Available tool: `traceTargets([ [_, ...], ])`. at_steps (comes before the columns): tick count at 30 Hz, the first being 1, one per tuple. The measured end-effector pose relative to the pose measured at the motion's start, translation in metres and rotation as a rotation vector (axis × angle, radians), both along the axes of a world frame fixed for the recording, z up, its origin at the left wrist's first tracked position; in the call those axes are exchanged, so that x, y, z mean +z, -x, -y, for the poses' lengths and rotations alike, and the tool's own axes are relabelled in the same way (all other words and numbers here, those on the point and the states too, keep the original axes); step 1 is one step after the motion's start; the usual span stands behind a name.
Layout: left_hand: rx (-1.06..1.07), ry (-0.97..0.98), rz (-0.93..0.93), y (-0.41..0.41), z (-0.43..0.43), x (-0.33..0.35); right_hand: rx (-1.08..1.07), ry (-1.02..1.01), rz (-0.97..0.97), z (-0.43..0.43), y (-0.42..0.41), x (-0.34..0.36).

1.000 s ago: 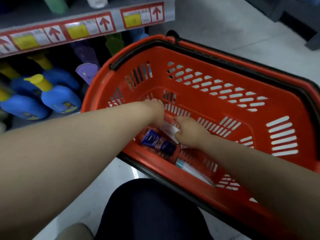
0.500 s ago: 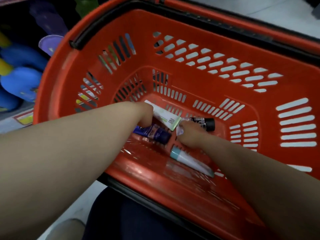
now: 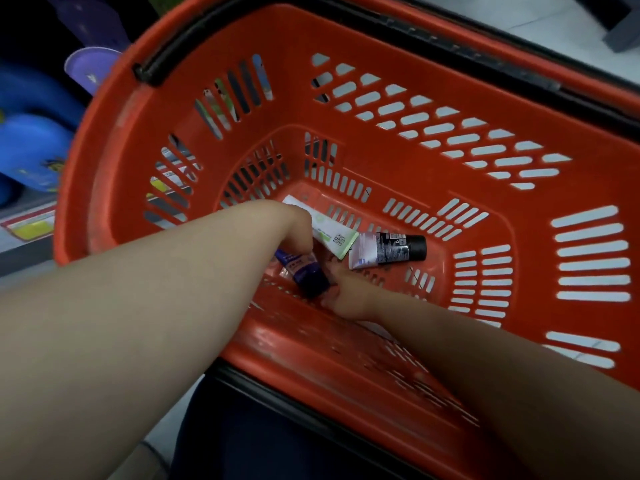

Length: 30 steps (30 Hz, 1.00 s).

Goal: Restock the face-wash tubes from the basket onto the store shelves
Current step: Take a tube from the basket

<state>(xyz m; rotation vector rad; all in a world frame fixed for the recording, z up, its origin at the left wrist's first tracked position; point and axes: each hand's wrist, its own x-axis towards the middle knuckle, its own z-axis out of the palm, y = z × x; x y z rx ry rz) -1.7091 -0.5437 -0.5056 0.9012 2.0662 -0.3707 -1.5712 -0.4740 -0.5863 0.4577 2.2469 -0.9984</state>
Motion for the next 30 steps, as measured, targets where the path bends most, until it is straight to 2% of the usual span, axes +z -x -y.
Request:
traceTargets([
  [4, 0.014, -0.01, -0.001, 0.002, 0.002, 0.005, -0.01, -0.026, 0.034, 0.011, 0.001, -0.005],
  [9, 0.01, 0.024, -0.021, -0.002, 0.002, 0.006, -0.322, 0.091, -0.055, 0.016, 0.022, -0.045],
  [13, 0.032, 0.066, -0.007, -0.002, 0.007, 0.003, -0.391, 0.066, -0.054, 0.024, 0.027, -0.011],
  [18, 0.074, 0.092, 0.009, 0.002, 0.015, 0.003, -0.663, 0.456, 0.174, 0.021, 0.024, 0.004],
  [20, 0.145, 0.107, 0.058, 0.0, 0.015, 0.005, -0.675, 0.618, 0.23, 0.018, 0.026, 0.011],
  [23, 0.227, 0.102, 0.01, -0.002, 0.009, 0.017, -0.715, 0.851, 0.22, 0.013, 0.03, 0.023],
  [25, 0.341, 0.101, -0.079, -0.005, 0.006, 0.02, -0.705, 0.884, 0.216, 0.007, 0.032, 0.029],
  [28, 0.583, -0.061, -0.06, -0.003, 0.002, 0.027, -0.672, 0.883, 0.221, -0.002, 0.033, 0.037],
  [29, 0.568, -0.104, -0.043, -0.002, 0.002, 0.026, -0.673, 0.886, 0.221, -0.004, 0.033, 0.039],
  [30, 0.762, -0.186, -0.029, -0.001, 0.004, 0.027, -0.678, 0.891, 0.214, -0.005, 0.033, 0.043],
])
